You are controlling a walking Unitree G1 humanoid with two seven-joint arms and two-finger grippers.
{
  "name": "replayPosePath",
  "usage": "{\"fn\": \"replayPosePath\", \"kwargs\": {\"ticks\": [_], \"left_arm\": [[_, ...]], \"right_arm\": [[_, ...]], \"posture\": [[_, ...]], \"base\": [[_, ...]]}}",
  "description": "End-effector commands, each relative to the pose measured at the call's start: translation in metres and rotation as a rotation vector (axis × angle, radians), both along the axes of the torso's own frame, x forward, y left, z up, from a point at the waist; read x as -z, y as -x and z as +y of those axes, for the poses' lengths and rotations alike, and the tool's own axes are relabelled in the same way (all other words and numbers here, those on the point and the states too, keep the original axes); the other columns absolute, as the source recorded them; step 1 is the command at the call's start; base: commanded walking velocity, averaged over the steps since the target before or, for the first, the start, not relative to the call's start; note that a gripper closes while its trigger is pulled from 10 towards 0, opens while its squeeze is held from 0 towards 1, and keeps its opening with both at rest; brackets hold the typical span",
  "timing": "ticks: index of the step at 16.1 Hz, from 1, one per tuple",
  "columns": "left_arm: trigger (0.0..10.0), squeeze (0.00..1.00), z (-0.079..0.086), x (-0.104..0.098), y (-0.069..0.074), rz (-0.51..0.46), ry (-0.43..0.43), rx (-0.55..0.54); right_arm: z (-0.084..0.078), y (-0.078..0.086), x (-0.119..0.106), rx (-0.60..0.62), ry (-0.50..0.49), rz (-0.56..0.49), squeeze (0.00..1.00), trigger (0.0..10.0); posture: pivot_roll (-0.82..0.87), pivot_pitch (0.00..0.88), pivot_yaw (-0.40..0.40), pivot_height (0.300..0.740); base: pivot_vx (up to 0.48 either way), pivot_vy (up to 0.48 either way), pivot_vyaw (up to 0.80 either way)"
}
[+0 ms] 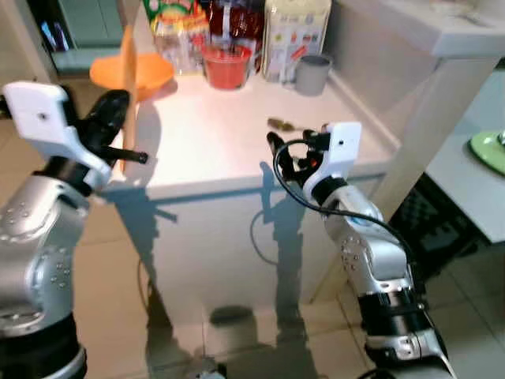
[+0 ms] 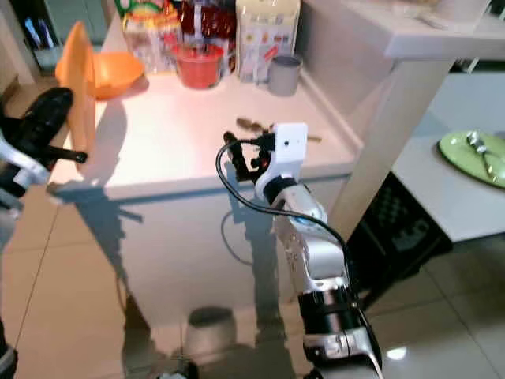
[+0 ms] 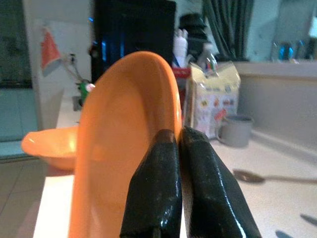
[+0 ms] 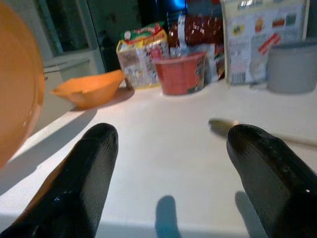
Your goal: Setting the table
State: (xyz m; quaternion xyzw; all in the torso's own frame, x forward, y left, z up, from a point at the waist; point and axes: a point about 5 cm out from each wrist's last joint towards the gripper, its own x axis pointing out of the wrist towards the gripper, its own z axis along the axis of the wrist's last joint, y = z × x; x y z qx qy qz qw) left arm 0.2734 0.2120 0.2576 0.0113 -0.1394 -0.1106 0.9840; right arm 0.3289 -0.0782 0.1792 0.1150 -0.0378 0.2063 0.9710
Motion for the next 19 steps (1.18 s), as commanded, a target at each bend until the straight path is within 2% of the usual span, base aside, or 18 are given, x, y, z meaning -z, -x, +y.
{"fn": "replayPosePath", "kwargs": {"ticks": [1, 2, 7, 10, 11, 19], "left_arm": [[0.0, 0.0, -0.001, 0.003, -0.001, 0.021, -0.026, -0.011], [0.0, 0.0, -0.003, 0.003, -0.002, 0.02, -0.055, -0.009], [0.0, 0.0, -0.011, 0.007, -0.006, 0.037, -0.094, 0.02], [0.0, 0.0, -0.013, 0.007, -0.007, 0.03, -0.108, 0.03], [0.0, 0.0, -0.014, 0.005, -0.006, 0.007, -0.137, 0.022], [0.0, 0.0, -0.019, 0.004, -0.007, 0.003, -0.157, 0.04]], "right_arm": [[0.002, 0.001, 0.002, -0.01, 0.01, 0.003, 0.0, 10.0], [0.004, 0.003, 0.003, -0.013, 0.007, 0.007, 0.0, 10.0], [0.002, 0.004, 0.007, -0.002, 0.007, 0.019, 0.0, 10.0], [0.002, 0.006, 0.008, 0.001, 0.007, 0.024, 0.0, 10.0], [0.001, 0.006, 0.01, 0.006, 0.009, 0.029, 0.0, 10.0], [-0.004, 0.002, 0.013, 0.029, 0.012, 0.044, 0.0, 10.0]], "posture": [[0.26, 0.0, -0.014, 0.74], [0.26, 0.0, -0.011, 0.74], [0.24, 0.0, -0.001, 0.74], [0.24, 0.0, 0.006, 0.74], [0.23, 0.0, 0.008, 0.74], [0.23, 0.0, 0.014, 0.74]], "base": [[0.0, 0.0, 0.0], [0.0, 0.0, 0.0], [0.0, 0.0, 0.0], [0.0, -0.48, 0.0], [0.0, -0.48, 0.0], [0.0, -0.461, 0.0]]}}
